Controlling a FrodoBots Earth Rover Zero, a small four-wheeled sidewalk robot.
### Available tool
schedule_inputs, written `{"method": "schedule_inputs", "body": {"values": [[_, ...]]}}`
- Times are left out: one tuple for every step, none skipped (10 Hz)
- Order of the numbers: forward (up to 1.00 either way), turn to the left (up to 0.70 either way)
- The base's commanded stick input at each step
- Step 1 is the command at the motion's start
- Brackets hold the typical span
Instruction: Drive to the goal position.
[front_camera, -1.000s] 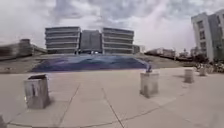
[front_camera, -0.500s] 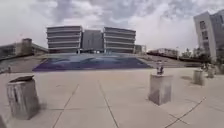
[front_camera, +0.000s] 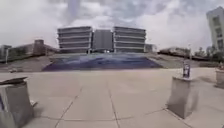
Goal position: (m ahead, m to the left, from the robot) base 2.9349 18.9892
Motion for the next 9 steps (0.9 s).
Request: {"method": "schedule_inputs", "body": {"values": [[0.7, 0.11], [0.7, 0.01], [0.7, 0.0], [0.7, 0.0], [0.7, 0.0], [0.7, 0.0], [0.7, 0.02], [0.7, 0.03], [0.7, 0.03]]}}
